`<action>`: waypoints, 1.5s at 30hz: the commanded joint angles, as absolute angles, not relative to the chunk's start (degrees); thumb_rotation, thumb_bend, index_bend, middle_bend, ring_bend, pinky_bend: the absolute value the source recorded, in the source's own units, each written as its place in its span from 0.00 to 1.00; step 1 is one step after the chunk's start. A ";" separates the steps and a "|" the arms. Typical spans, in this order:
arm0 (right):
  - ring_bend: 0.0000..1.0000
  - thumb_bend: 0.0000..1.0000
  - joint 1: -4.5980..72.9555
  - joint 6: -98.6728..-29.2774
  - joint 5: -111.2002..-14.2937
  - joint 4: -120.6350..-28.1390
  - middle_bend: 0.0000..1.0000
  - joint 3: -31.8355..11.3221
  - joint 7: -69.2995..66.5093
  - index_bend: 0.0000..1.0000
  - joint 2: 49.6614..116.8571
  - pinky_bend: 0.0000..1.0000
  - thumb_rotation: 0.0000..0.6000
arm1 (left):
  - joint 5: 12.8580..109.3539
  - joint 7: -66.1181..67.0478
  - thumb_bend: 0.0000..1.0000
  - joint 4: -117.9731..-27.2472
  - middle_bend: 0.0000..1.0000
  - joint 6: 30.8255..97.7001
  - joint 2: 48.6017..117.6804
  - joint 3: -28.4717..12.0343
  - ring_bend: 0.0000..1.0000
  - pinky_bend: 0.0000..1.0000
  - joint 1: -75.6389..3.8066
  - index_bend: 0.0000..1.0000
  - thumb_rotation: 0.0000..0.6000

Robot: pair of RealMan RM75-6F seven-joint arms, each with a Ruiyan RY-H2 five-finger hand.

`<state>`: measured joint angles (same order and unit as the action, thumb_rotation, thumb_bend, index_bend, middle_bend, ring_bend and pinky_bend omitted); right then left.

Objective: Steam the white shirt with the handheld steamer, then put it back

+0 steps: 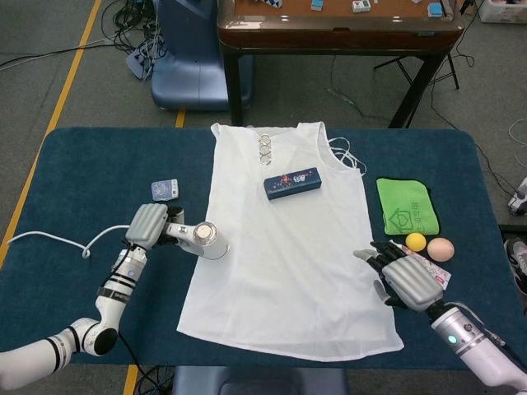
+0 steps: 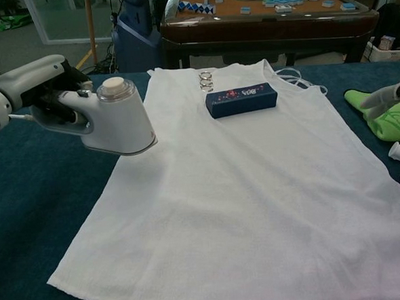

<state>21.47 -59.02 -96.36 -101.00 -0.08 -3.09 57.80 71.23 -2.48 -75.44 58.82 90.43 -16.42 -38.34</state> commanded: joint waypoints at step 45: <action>0.01 0.74 27.63 -52.17 -95.55 -85.08 0.13 8.24 -6.82 0.09 76.17 0.04 1.00 | 70.43 1.27 0.20 -60.59 0.88 55.32 106.83 -13.47 0.77 0.78 -45.70 0.83 1.00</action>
<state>27.65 -52.14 -95.58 -85.10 8.21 -6.79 76.16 70.13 1.20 -60.08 55.09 107.10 -13.81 -45.99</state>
